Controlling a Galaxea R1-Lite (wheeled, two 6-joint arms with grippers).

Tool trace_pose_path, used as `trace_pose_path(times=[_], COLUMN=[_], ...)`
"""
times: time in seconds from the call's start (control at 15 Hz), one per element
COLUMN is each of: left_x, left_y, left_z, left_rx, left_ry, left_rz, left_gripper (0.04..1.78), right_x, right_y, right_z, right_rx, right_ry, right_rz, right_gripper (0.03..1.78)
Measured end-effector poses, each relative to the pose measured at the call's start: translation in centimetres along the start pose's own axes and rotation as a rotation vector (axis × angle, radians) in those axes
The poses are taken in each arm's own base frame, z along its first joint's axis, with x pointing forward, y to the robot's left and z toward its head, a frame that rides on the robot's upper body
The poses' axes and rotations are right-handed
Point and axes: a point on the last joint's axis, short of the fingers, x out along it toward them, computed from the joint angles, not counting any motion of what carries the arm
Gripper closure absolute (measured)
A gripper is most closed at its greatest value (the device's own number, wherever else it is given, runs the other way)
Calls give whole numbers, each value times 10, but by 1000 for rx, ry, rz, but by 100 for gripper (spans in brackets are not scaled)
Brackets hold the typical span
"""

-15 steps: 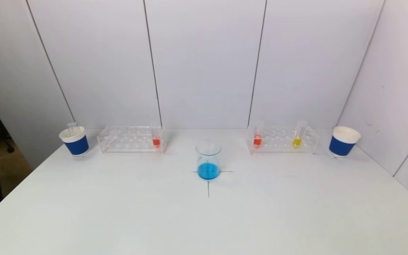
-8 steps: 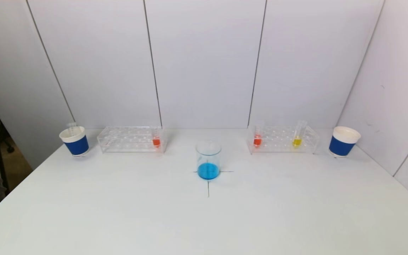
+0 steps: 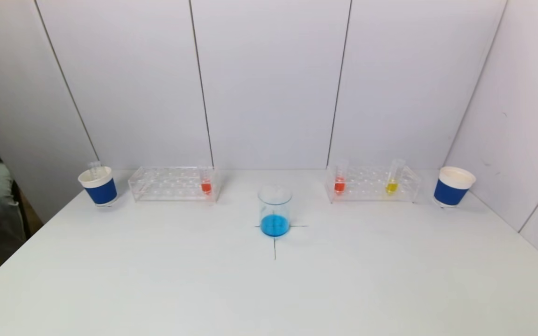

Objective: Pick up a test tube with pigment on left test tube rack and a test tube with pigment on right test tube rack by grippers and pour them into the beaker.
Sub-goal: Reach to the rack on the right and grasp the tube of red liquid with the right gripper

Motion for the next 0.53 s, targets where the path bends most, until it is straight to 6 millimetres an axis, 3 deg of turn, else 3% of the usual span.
trace_pose_path(times=[0.53], left_x=[4], left_y=[1], left_z=[-3], left_rx=[-20], left_ry=[-54], left_rz=[29], left_gripper=[6], right_x=[0], right_y=[0], right_z=[0], right_rx=[0], right_ry=[0], right_rz=[0], right_gripper=[4])
